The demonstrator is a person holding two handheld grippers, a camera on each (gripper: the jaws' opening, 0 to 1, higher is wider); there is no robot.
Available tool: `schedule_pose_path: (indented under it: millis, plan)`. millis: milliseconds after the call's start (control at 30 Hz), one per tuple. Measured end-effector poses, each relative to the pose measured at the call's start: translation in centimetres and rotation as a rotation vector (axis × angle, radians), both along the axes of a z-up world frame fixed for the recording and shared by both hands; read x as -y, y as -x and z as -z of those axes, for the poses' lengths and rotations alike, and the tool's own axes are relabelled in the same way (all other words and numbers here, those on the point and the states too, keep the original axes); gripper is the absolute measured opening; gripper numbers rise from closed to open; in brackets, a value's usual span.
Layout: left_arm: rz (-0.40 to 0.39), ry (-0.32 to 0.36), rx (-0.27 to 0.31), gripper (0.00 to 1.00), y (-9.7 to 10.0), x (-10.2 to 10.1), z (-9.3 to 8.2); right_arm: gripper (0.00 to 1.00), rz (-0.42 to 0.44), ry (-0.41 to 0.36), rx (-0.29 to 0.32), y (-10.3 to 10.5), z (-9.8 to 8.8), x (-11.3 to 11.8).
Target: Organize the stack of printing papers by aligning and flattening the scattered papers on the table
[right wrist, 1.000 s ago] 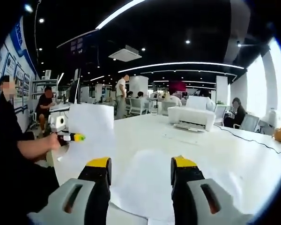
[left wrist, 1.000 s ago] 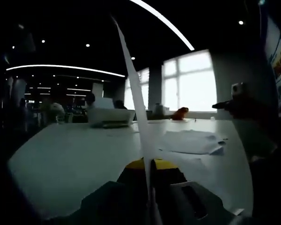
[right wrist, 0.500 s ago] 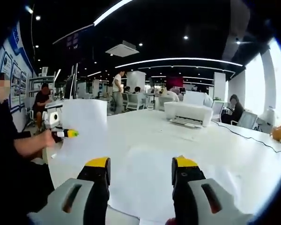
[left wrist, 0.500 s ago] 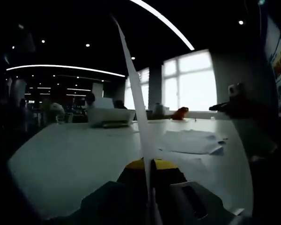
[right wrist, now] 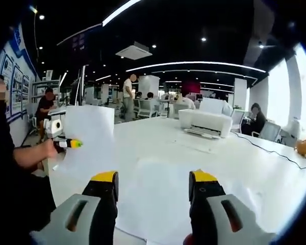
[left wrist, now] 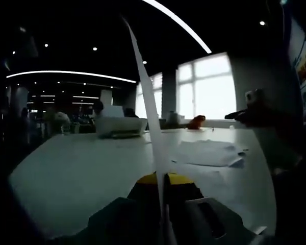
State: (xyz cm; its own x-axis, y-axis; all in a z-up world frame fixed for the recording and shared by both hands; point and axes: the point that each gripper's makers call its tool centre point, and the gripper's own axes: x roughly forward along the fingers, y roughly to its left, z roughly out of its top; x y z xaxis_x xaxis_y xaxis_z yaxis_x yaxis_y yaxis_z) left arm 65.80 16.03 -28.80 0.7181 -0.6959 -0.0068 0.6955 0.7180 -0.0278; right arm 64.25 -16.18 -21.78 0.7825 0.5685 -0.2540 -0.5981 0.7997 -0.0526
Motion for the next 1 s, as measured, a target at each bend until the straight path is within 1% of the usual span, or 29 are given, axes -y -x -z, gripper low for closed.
schedule_pose_path:
  millis: [167,267,367,433,567,700,1000]
  plan:
    - [-0.002,-0.004,-0.001,0.06,0.0,0.0,0.1,0.51,-0.008,0.013,-0.021,-0.4,0.4,-0.2]
    - [-0.003,-0.003,-0.003,0.06,0.0,0.0,0.1,0.51,-0.01,0.018,-0.036,-1.1,0.6,-0.1]
    - [-0.002,-0.008,-0.004,0.06,0.1,0.1,0.2,0.51,-0.007,0.021,-0.042,-1.8,0.8,0.1]
    - [-0.001,-0.009,-0.004,0.06,0.1,0.1,0.2,0.51,-0.005,0.024,-0.046,-1.8,0.9,0.2]
    - [0.0,-0.012,-0.004,0.06,0.1,0.2,0.2,0.51,-0.008,0.034,-0.051,-2.7,1.0,0.4]
    - [0.0,-0.014,-0.005,0.06,0.1,0.2,0.2,0.51,-0.011,0.043,-0.059,-2.4,1.3,0.3]
    - [-0.001,-0.017,-0.005,0.06,0.1,0.2,0.2,0.51,-0.01,0.044,-0.078,-4.0,1.9,0.4]
